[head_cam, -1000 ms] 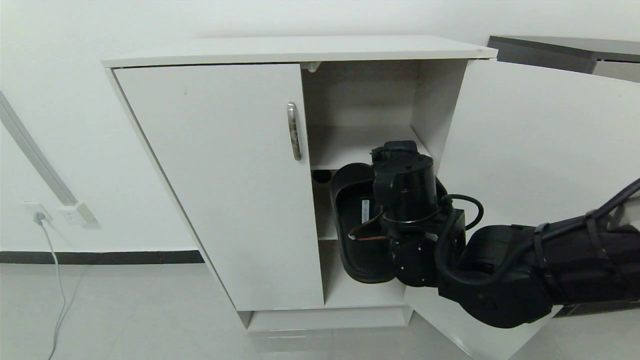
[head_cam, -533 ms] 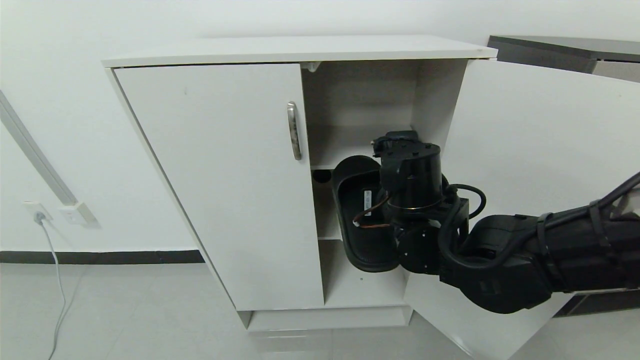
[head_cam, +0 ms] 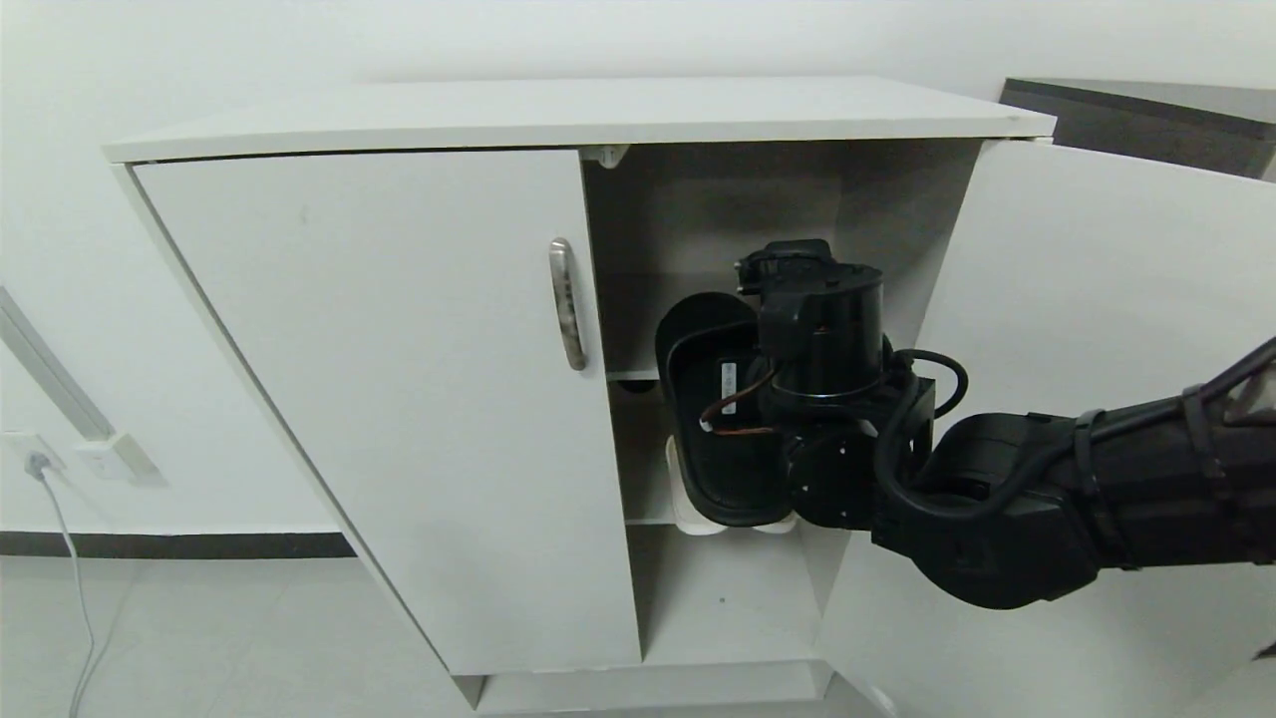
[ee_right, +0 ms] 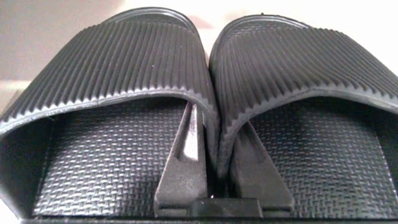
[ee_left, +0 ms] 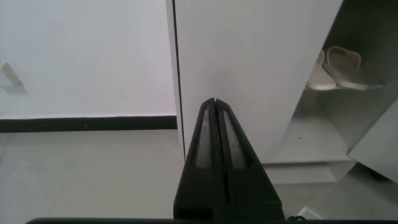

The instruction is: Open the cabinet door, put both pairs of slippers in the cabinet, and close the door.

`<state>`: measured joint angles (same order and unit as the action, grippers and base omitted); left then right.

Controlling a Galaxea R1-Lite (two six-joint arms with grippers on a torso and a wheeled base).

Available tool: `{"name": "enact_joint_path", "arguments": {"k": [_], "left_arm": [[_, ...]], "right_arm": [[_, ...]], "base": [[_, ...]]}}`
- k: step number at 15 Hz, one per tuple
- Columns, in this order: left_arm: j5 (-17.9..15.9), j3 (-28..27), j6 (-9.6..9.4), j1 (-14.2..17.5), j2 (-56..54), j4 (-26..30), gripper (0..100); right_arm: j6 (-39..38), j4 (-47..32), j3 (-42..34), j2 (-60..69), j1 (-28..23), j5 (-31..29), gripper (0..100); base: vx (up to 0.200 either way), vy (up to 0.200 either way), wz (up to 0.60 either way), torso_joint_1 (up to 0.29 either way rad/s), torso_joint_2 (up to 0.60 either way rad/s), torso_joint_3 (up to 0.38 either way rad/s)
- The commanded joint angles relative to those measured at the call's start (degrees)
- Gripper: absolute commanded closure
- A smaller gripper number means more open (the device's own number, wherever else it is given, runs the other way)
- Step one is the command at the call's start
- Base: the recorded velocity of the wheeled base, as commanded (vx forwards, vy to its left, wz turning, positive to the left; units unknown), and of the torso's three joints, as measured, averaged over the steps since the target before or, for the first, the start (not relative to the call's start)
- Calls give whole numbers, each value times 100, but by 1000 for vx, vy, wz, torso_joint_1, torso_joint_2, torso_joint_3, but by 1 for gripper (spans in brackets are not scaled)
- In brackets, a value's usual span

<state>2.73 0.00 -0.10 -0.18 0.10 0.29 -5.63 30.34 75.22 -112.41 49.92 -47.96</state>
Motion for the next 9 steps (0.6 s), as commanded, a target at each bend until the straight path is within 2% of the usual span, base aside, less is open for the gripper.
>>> {"name": "enact_joint_path", "arguments": {"k": [1, 3, 5, 7, 9], "left_arm": [[8, 0, 1, 1, -1, -3, 100], [8, 0, 1, 1, -1, -3, 100], [8, 0, 1, 1, -1, -3, 100], [8, 0, 1, 1, -1, -3, 100], [8, 0, 1, 1, -1, -3, 100]], "right_arm": [[1, 16, 11, 0, 0, -3, 100], [9, 7, 19, -18, 0, 6, 100], [9, -28, 72, -79, 0, 6, 100], [-61, -494, 301, -106, -9, 67, 100], [-324, -1022, 872, -211, -88, 102, 100]], "base": [[200, 0, 0, -2, 7, 7], [200, 0, 0, 2, 0, 7], [0, 0, 0, 0, 0, 0], [0, 0, 0, 0, 0, 0], [0, 0, 0, 0, 0, 0]]}}
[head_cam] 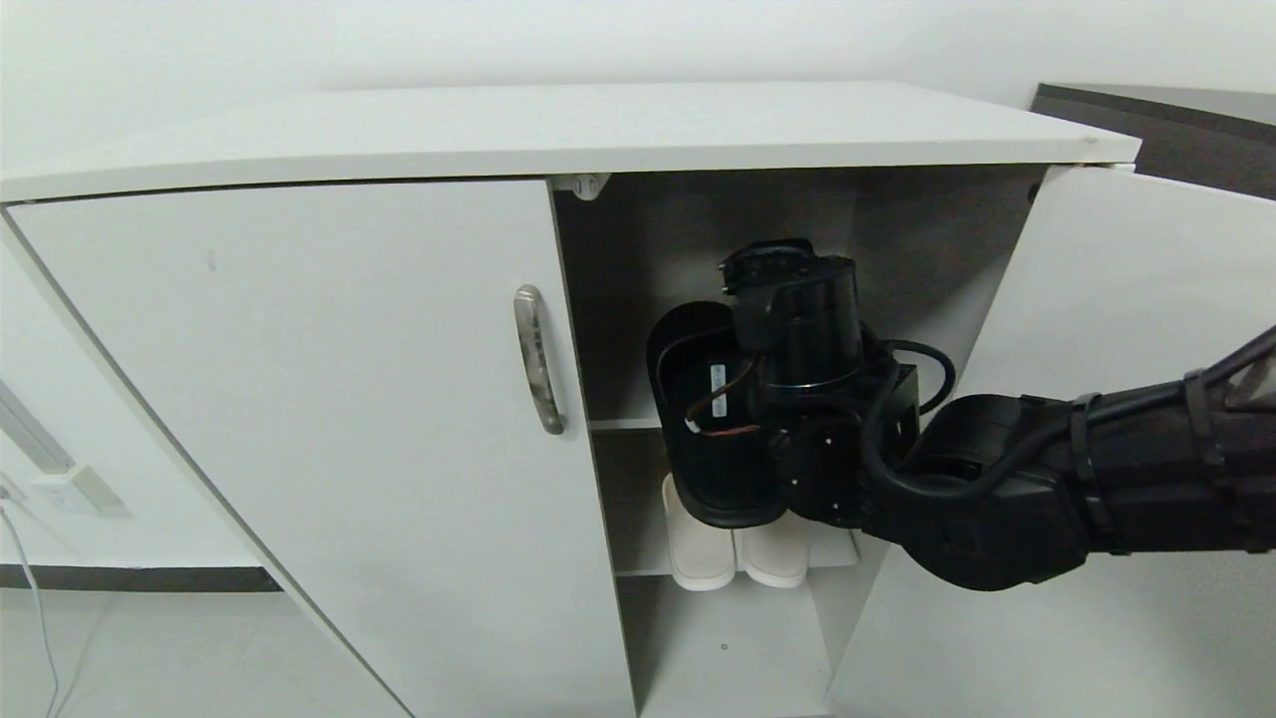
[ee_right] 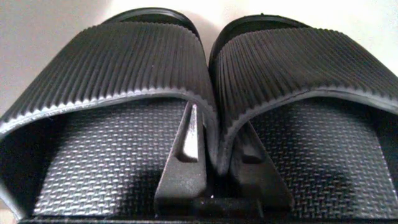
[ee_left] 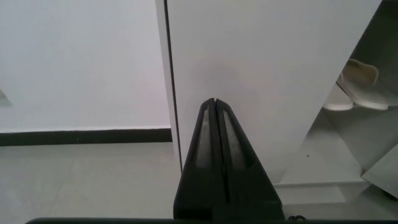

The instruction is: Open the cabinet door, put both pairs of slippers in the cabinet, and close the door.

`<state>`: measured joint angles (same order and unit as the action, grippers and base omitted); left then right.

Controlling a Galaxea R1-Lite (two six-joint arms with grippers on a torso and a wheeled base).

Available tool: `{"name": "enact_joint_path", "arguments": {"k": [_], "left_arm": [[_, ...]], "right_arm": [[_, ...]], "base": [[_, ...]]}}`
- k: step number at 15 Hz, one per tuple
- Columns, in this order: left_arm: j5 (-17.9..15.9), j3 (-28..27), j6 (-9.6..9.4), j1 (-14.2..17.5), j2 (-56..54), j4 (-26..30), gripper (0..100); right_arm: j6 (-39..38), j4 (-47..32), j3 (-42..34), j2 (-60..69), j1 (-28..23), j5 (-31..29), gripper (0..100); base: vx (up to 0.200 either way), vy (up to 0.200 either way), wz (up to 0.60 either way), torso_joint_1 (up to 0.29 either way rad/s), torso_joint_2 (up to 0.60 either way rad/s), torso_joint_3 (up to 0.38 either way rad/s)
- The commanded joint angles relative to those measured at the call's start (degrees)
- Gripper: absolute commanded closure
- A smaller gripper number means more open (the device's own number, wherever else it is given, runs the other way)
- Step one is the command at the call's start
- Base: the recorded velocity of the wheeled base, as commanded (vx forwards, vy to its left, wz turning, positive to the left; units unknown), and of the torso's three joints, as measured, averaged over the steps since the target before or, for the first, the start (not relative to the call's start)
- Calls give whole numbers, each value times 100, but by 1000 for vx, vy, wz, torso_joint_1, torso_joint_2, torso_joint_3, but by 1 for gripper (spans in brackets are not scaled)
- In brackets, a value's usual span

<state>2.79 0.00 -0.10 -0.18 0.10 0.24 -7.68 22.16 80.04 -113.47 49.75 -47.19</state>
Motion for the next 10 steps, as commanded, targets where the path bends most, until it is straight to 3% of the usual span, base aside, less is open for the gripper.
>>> {"name": "enact_joint_path", "arguments": {"k": [1, 10], "left_arm": [[2, 0, 1, 1, -1, 2, 100], [11, 0, -8, 1, -1, 2, 100]], "right_arm": [[-181, -450, 627, -149, -115, 70, 100], [-234, -687, 1901, -1054, -589, 263, 100]], "base": [[0, 0, 0, 0, 0, 0], [0, 0, 0, 0, 0, 0]]}}
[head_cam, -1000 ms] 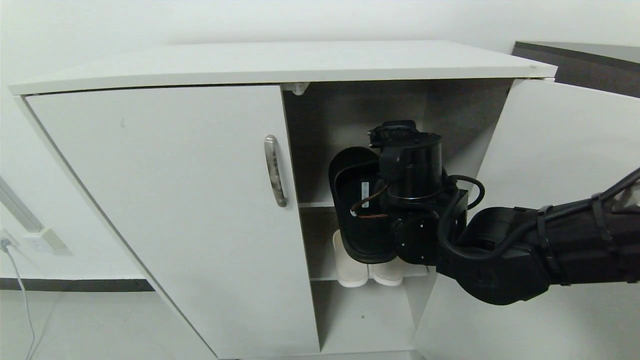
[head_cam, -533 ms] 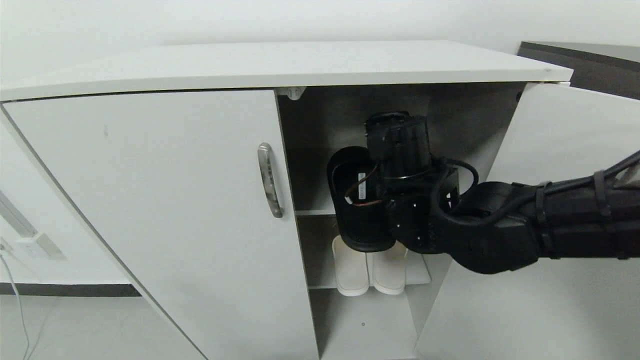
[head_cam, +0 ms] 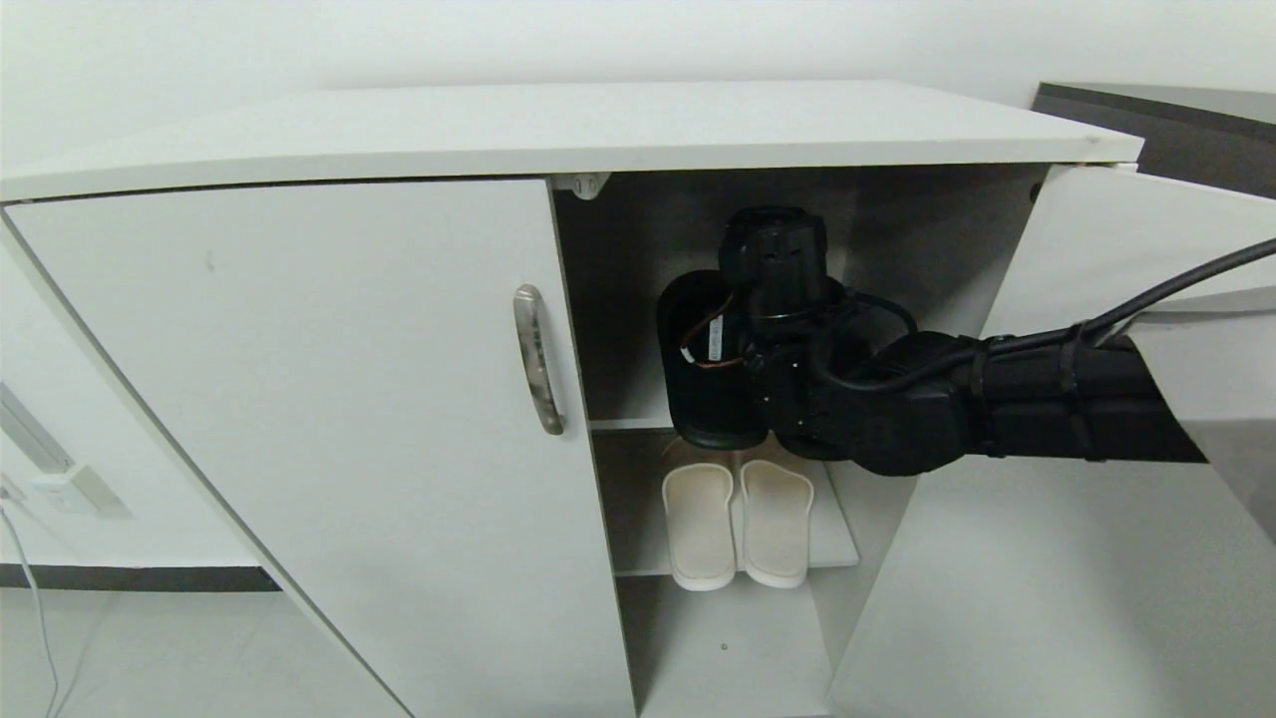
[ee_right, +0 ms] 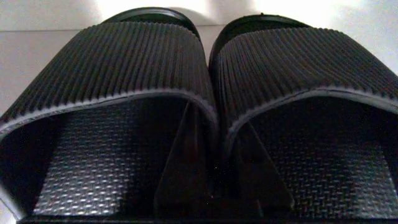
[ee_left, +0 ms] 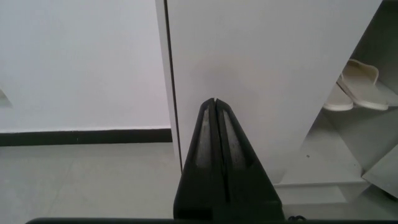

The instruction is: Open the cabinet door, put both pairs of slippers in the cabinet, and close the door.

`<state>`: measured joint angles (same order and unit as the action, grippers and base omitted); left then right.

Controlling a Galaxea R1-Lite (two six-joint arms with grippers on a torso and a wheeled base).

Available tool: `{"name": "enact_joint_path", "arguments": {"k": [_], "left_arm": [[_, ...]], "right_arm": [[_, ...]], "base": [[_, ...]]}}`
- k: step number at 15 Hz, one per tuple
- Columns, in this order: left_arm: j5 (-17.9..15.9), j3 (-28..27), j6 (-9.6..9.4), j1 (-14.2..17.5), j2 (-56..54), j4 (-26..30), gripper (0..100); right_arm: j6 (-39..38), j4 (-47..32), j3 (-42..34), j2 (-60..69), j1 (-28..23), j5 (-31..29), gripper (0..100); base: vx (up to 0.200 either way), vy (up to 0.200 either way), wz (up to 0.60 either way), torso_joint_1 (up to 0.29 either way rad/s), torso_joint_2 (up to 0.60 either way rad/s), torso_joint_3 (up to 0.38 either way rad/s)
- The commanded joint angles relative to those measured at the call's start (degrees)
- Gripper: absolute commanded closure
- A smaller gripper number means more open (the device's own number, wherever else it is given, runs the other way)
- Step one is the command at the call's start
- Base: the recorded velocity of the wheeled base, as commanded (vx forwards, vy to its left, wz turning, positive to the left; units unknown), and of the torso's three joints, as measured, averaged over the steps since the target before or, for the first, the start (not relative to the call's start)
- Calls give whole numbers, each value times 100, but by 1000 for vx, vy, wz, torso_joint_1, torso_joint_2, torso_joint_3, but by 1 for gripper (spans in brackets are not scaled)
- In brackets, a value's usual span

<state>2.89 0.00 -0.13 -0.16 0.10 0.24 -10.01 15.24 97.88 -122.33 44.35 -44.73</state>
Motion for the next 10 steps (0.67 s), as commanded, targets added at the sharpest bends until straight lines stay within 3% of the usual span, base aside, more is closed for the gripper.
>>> {"name": "enact_joint_path", "arguments": {"k": [1, 6, 7, 10], "left_arm": [[1, 0, 5, -2, -1, 2, 100], [10, 0, -4, -2, -1, 2, 100], [10, 0, -4, -2, -1, 11, 100], [10, 0, 5, -2, -1, 2, 100]], "right_arm": [[-1, 5, 161, -203, -67, 17, 100], [-10, -3, 223, -282, -76, 25, 100], [-10, -3, 214, -282, -76, 25, 0], [8, -12, 21, -107, -32, 17, 0]], "base": [[0, 0, 0, 0, 0, 0], [0, 0, 0, 0, 0, 0], [0, 0, 0, 0, 0, 0], [0, 0, 0, 0, 0, 0]]}}
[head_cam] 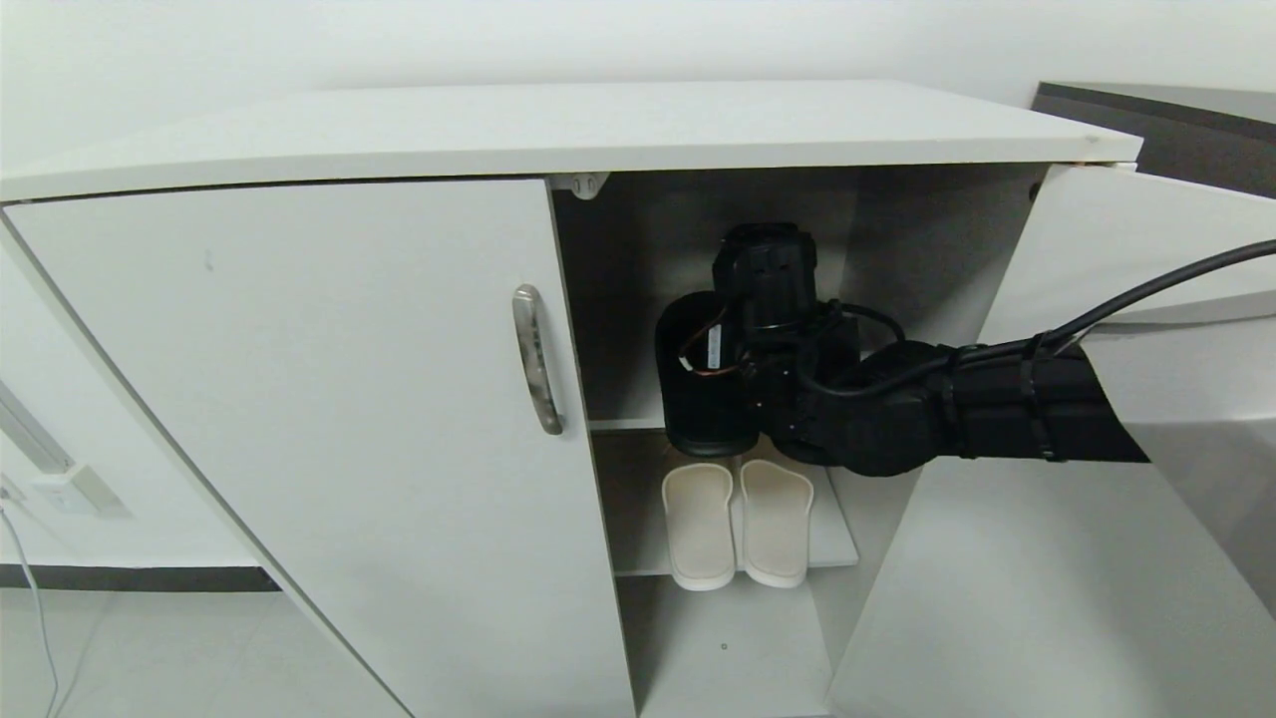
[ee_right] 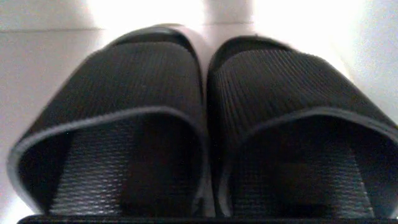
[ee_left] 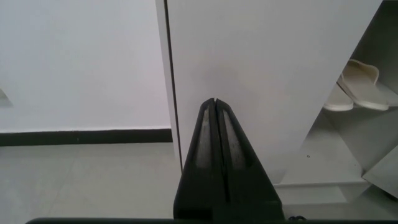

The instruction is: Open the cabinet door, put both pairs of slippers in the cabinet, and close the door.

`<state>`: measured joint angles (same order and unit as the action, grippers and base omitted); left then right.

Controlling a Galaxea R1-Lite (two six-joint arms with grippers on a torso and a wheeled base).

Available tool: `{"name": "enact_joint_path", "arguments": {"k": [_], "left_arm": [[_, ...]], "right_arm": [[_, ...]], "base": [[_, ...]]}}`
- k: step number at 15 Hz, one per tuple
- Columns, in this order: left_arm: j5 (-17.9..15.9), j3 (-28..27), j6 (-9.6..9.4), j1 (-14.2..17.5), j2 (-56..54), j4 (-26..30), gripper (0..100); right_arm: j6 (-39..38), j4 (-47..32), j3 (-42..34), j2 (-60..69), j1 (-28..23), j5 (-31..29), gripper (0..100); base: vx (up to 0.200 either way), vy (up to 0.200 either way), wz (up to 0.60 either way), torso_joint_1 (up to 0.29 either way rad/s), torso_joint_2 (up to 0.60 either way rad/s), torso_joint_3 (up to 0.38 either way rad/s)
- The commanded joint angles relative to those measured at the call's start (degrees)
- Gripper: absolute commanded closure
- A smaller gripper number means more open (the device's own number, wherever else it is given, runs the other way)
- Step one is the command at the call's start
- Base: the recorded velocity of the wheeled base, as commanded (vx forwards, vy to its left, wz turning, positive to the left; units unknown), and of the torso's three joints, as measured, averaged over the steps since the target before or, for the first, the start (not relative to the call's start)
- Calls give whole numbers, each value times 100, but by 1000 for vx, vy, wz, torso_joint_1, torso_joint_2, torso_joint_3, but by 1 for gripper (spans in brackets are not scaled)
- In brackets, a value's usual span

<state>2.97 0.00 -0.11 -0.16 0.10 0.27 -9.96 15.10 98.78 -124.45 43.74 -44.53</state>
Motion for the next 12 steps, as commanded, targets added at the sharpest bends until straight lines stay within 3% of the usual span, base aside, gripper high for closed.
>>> {"name": "enact_joint_path", "arguments": {"k": [1, 4, 8, 12], "left_arm": [[1, 0, 2, -2, -1, 0, 100], [1, 0, 2, -2, -1, 0, 100], [-16, 0, -15, -2, -1, 0, 100], [-25, 0, -33, -2, -1, 0, 100]], "right_arm": [[3, 1, -254, 264, 82, -3, 0], [3, 28, -931, 888, 319, -56, 0], [-24, 116, -2407, 2153, 882, 6, 0], [47, 1126, -4200, 3164, 1251, 850, 0]], "base": [[0, 0, 0, 0, 0, 0], [0, 0, 0, 0, 0, 0], [0, 0, 0, 0, 0, 0], [0, 0, 0, 0, 0, 0]]}}
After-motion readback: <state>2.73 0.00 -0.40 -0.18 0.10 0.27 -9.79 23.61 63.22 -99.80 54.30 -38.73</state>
